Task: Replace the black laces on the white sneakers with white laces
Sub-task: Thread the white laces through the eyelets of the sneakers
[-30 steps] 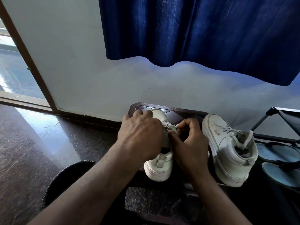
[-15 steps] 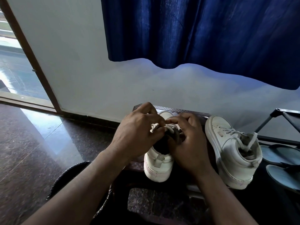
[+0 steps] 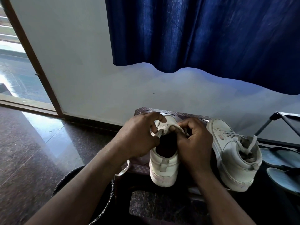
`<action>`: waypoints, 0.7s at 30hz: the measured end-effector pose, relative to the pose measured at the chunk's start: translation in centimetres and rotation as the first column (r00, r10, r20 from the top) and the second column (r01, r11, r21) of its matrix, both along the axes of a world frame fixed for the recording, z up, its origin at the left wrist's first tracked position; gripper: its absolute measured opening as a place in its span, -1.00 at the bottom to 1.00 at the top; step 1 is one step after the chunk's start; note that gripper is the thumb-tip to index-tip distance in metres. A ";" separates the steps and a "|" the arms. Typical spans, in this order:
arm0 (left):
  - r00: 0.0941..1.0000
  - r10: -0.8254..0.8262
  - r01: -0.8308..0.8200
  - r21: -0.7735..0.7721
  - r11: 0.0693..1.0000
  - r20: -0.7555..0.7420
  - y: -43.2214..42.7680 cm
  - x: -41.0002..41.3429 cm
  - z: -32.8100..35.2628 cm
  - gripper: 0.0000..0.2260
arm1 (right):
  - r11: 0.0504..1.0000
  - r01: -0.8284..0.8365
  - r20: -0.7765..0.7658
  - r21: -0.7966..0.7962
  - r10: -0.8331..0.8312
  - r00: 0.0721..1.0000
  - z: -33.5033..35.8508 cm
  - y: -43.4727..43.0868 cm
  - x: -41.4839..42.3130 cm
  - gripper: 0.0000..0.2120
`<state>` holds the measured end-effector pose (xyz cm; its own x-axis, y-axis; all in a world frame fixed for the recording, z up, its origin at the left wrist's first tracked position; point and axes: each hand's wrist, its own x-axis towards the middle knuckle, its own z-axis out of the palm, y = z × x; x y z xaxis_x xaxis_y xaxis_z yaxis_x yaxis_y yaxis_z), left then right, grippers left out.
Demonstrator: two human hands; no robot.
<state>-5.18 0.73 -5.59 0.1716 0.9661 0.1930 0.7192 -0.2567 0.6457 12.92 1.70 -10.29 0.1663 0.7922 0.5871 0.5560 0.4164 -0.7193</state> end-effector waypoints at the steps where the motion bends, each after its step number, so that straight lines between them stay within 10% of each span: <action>1: 1.000 0.004 -0.003 0.020 1.000 -0.027 0.0 0.0 -0.2 -0.52 | 1.000 0.011 -0.004 -0.016 -0.011 1.000 0.0 -0.1 -0.2 -0.85; 16: 1.000 0.002 0.001 0.197 0.980 -0.019 0.9 0.0 -2.2 -0.87 | 0.998 0.023 0.182 0.052 -0.032 0.983 0.0 -0.2 0.7 -0.76; 21: 0.877 0.048 0.038 -0.168 0.985 0.478 2.2 -0.7 -3.2 -0.58 | 0.996 0.033 0.237 0.084 -0.052 0.970 -0.1 -0.2 0.5 -0.73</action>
<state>-5.85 2.94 -8.77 0.0945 0.9918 0.0857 0.3119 -0.1113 0.9436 13.45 1.50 -10.34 0.0465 0.7370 0.6743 0.7263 0.4385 -0.5294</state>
